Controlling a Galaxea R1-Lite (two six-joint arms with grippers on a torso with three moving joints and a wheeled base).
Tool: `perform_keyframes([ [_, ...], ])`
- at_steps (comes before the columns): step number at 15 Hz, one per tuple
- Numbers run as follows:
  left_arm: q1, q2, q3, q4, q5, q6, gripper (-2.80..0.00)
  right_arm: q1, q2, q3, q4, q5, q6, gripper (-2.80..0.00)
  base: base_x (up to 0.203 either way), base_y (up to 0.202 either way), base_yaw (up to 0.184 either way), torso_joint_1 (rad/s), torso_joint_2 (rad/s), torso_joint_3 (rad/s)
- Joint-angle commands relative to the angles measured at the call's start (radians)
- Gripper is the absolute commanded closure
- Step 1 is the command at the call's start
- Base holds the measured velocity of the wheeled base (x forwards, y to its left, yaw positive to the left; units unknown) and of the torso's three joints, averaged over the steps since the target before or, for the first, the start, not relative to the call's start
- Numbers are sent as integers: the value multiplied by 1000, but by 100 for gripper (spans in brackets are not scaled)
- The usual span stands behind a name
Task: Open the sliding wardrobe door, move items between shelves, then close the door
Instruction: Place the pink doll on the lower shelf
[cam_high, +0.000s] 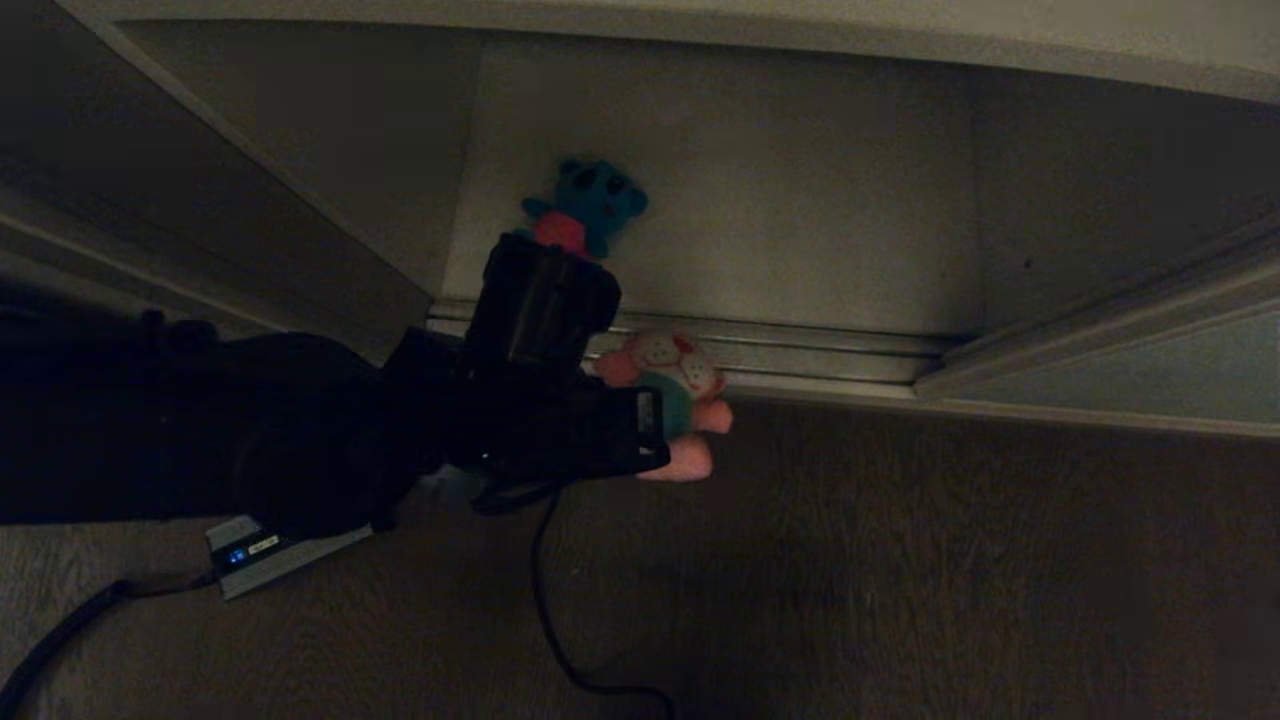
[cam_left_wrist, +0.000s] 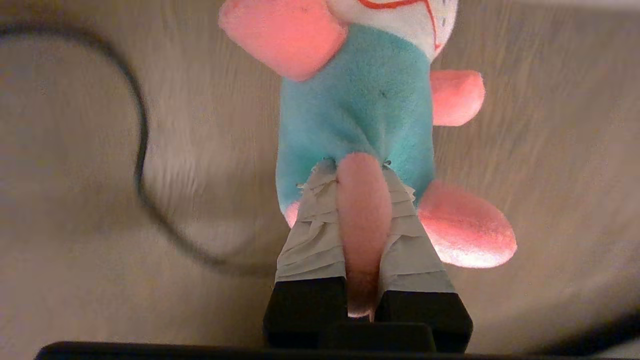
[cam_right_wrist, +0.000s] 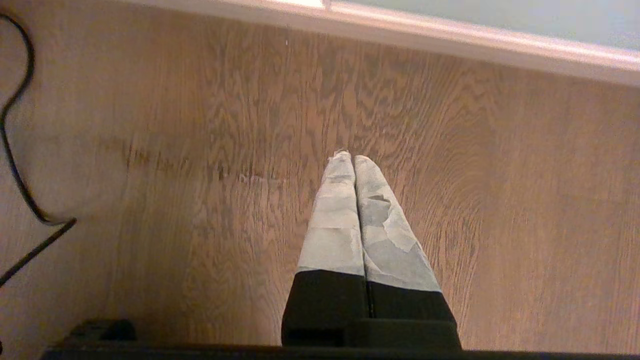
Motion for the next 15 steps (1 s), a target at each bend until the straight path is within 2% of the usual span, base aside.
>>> perform_keyframes([
  [1, 0, 48, -47, -57, 25, -3, 0, 1, 0, 3, 0, 0, 0, 0, 0, 0, 0, 2, 5, -198],
  [4, 0, 104, -129, -136, 30, -1, 0, 0, 0, 3, 0, 0, 0, 0, 0, 0, 0, 3, 6, -75],
  [7, 11, 218, -265, -171, 37, 5, 0, 1, 0, 5, -1, 0, 0, 0, 0, 0, 0, 0, 0, 0],
  [9, 30, 288, -312, -254, 42, 21, 0, 0, 0, 4, 0, 0, 0, 0, 0, 0, 0, 0, 0, 0],
  [13, 98, 429, -355, -487, 54, 139, 0, 1, 0, 5, 0, 0, 0, 0, 0, 0, 0, 0, 0, 0],
  [15, 141, 484, -418, -576, 59, 170, 0, 1, 0, 3, 0, 0, 0, 0, 0, 0, 0, 0, 0, 0],
])
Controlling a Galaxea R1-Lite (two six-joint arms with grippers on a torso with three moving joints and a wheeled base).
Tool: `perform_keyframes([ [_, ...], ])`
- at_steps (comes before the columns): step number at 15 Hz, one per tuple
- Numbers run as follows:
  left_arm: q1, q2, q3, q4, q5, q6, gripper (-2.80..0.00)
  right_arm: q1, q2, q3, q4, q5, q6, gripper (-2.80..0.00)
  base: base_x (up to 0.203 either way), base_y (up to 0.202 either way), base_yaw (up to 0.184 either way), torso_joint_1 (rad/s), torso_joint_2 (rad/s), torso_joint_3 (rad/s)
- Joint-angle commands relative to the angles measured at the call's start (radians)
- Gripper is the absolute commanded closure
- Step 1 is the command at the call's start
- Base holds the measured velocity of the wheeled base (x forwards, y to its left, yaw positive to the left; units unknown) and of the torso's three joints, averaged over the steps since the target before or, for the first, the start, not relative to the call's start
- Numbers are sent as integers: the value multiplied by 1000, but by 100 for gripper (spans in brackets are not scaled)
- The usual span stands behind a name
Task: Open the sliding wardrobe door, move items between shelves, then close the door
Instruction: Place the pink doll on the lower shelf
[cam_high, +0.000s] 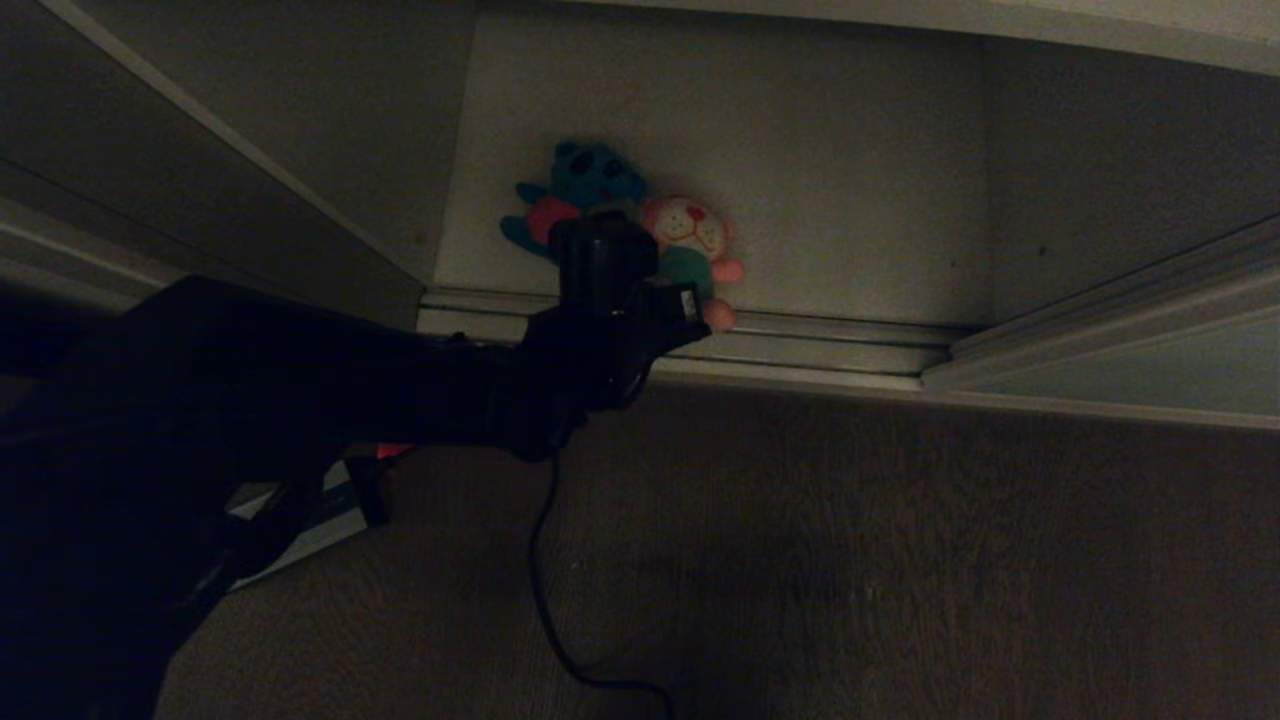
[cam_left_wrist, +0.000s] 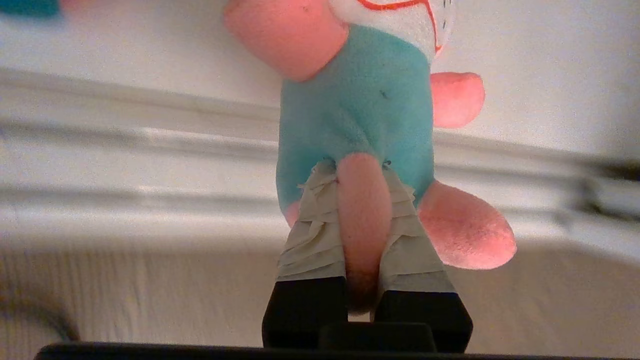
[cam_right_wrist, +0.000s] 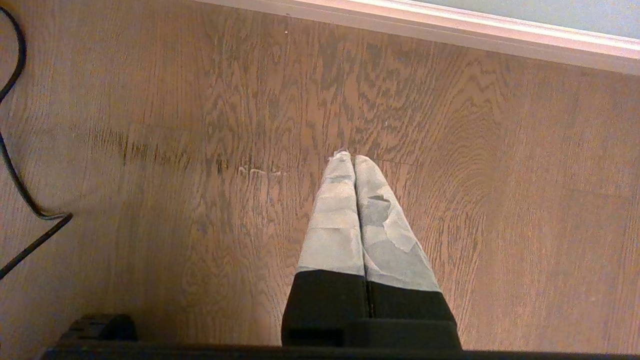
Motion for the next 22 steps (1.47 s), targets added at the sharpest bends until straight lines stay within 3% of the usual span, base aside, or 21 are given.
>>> perform_keyframes([
  [1, 46, 91, -67, -70, 4, 9, 0, -1, 0, 3, -1, 0, 0, 0, 0, 0, 0, 0, 0, 0],
  [12, 59, 138, -184, -103, -77, 6, 0, 0, 0, 3, -1, 0, 0, 0, 0, 0, 0, 0, 0, 0],
  [13, 59, 154, -209, -101, -74, 11, -77, 0, 0, 4, -1, 0, 0, 0, 0, 0, 0, 0, 0, 0],
  [14, 61, 173, -232, -100, -73, 18, -280, 0, 0, 4, -1, 0, 0, 0, 0, 0, 0, 0, 0, 0],
  [19, 64, 234, -288, -117, -68, 19, -280, 0, 0, 3, -1, 0, 0, 0, 0, 0, 0, 0, 0, 0],
  [22, 64, 166, -281, -118, -60, 11, -280, 0, 0, 3, -2, 0, 0, 0, 0, 0, 0, 0, 0, 0],
])
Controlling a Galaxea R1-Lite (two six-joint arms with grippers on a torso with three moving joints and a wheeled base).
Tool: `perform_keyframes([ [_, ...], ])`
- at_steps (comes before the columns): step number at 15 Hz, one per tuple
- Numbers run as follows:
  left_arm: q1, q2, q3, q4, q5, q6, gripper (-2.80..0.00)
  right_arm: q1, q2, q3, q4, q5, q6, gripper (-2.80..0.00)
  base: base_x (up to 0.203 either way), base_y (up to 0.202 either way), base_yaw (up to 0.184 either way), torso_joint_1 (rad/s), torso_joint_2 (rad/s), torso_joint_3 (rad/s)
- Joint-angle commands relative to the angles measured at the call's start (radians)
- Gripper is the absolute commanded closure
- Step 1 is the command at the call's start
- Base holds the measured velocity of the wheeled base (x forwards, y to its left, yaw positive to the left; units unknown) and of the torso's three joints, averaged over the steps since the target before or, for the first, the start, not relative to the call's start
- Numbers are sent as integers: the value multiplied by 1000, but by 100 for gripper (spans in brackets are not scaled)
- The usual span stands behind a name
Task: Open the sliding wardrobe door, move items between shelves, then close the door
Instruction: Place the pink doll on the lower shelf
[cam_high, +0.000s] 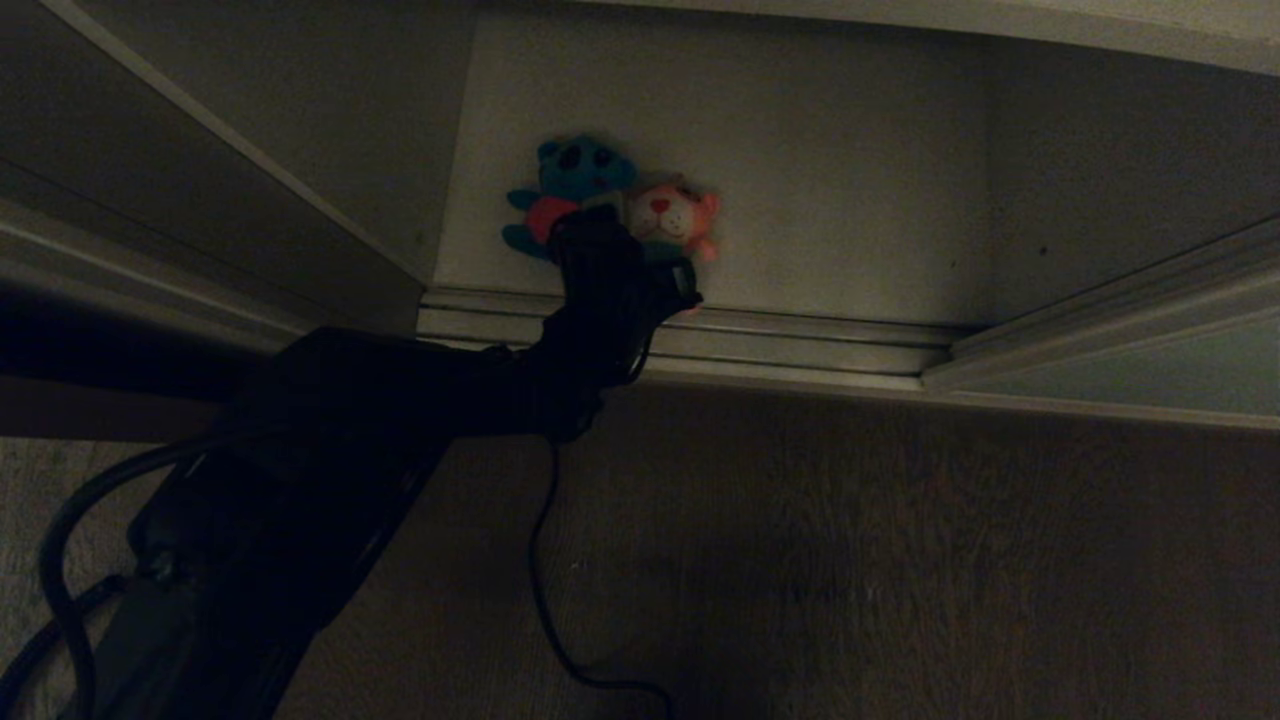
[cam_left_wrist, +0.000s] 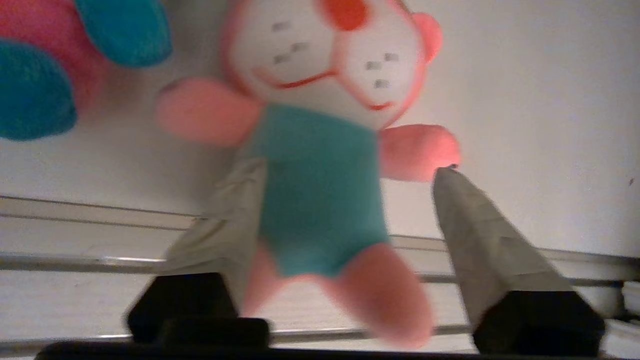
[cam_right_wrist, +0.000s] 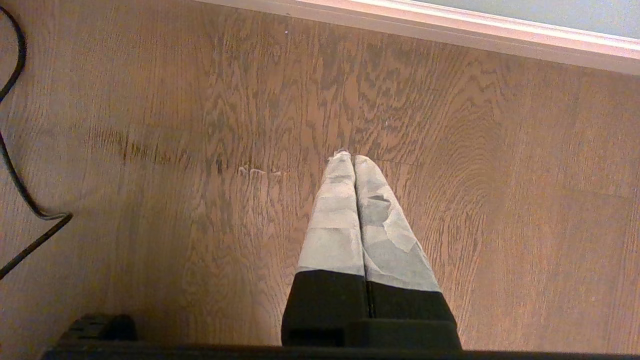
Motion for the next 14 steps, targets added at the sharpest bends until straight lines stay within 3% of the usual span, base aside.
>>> perform_keyframes([
  [1, -1, -97, 24, 4, 5, -5, -280, 0, 0, 4, 0, 0, 0, 0, 0, 0, 0, 0, 0, 0],
  [4, -1, -281, 99, 50, 3, -6, -280, 0, 0, 3, 0, 0, 0, 0, 0, 0, 0, 0, 0, 0],
  [7, -13, -459, 236, 196, 4, -1, -280, -1, 0, 3, 0, 0, 0, 0, 0, 0, 0, 0, 0, 0],
  [8, -18, -521, 299, 296, 1, -4, 0, 0, 0, 4, 0, 0, 0, 0, 0, 0, 0, 0, 0, 0],
  [11, -22, -698, 462, 639, -73, -43, 0, 0, 0, 3, 0, 0, 0, 0, 0, 0, 0, 0, 0, 0],
  [14, -23, -869, 645, 774, -163, -65, 0, 0, 0, 3, -1, 0, 0, 0, 0, 0, 0, 0, 0, 0],
])
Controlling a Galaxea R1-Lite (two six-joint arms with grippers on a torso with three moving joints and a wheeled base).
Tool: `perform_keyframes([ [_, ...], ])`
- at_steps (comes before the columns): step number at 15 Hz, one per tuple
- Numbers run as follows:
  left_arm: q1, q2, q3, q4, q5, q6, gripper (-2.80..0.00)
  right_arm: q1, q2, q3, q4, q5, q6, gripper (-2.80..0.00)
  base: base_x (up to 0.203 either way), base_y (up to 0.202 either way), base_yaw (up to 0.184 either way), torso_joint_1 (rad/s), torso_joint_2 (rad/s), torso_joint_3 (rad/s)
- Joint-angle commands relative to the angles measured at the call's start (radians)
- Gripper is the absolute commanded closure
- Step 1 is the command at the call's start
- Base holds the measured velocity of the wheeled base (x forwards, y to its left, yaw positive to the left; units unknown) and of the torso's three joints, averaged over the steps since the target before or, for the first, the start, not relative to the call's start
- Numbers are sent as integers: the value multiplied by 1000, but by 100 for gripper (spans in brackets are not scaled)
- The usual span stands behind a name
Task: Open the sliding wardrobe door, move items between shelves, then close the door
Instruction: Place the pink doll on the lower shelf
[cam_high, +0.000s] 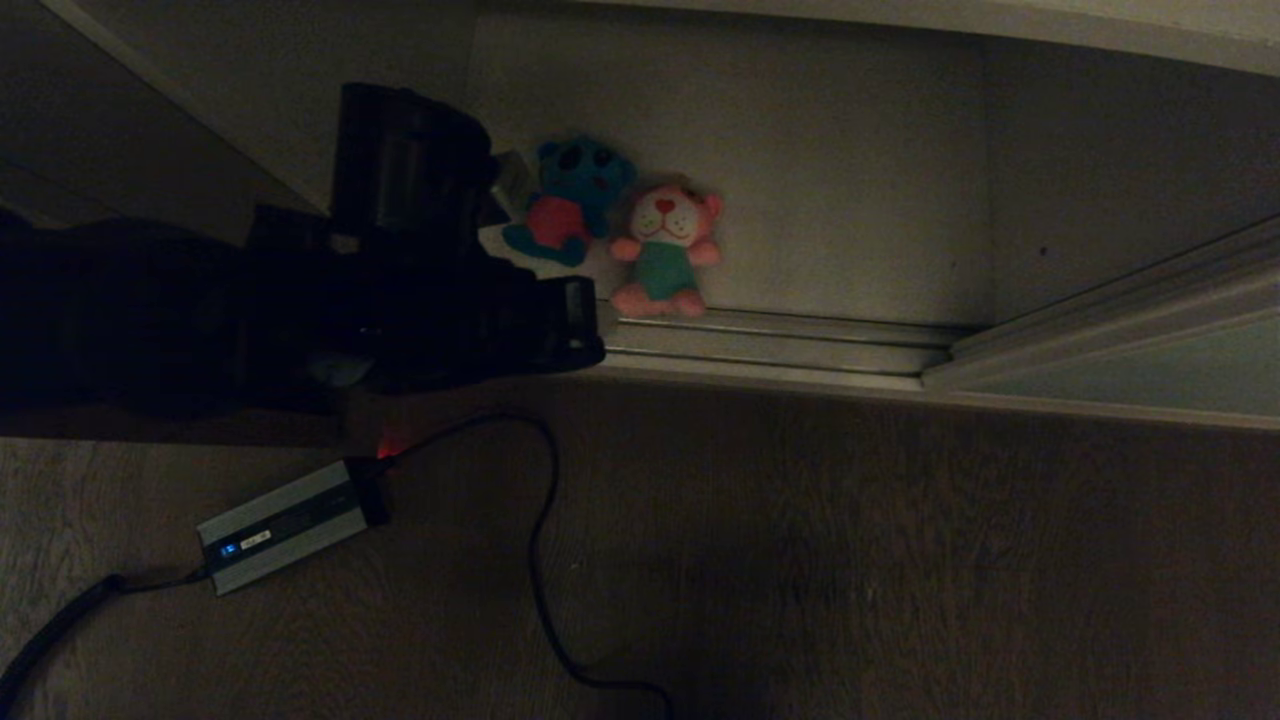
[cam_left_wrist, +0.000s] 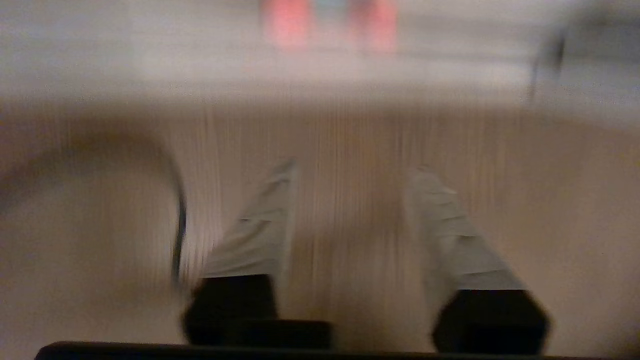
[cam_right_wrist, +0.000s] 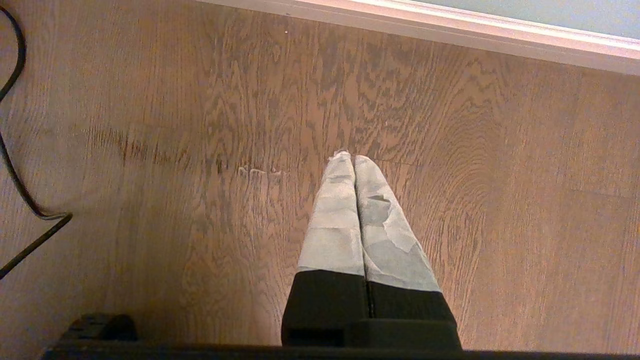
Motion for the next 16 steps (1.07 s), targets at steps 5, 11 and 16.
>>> perform_keyframes([
  [5, 39, -452, 304, 291, -90, 5, 0, 0, 0, 3, 0, 0, 0, 0, 0, 0, 0, 0, 0, 0],
  [11, 308, -792, 438, 434, -201, 138, 0, 0, 0, 4, 0, 0, 0, 0, 0, 0, 0, 0, 0, 0],
  [16, 541, -1066, 457, 570, -340, 262, 0, -1, 0, 3, 0, 0, 0, 0, 0, 0, 0, 0, 0, 0],
])
